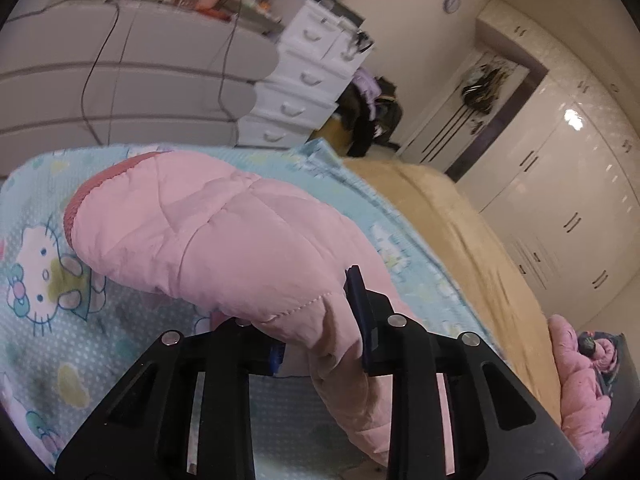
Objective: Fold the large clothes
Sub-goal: 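Close the left gripper on the sleeve cuff and lift it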
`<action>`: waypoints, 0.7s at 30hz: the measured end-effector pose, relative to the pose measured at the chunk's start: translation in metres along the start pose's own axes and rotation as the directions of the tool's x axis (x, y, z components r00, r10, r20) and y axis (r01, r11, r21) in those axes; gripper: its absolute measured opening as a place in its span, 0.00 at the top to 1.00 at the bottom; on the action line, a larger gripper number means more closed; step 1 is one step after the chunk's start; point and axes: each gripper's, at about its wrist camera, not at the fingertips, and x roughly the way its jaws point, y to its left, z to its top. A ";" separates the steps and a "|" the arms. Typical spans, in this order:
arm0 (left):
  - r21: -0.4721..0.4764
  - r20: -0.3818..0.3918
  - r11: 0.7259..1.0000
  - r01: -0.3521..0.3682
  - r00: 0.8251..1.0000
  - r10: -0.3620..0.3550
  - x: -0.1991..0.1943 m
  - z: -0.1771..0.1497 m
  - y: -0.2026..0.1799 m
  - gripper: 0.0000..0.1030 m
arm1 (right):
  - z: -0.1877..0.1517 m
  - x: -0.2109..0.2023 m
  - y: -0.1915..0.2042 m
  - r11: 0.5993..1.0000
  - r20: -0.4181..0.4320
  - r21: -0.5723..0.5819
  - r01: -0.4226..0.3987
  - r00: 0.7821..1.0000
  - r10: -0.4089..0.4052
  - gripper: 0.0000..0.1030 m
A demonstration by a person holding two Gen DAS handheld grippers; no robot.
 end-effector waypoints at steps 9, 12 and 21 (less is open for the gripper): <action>0.147 0.101 0.985 0.096 0.989 -0.111 -0.053 0.001 -0.063 0.82 | 0.004 -0.018 -0.035 0.995 0.067 0.104 0.005 0.998 -0.012 0.06; 0.177 0.118 0.976 0.128 0.982 -0.151 -0.066 -0.002 -0.082 0.82 | 0.006 -0.027 -0.042 0.994 0.091 0.112 0.018 0.995 -0.029 0.06; 0.281 0.124 0.933 0.223 0.956 -0.266 -0.093 -0.021 -0.134 0.82 | 0.010 -0.054 -0.085 0.978 0.154 0.205 0.047 0.985 -0.080 0.06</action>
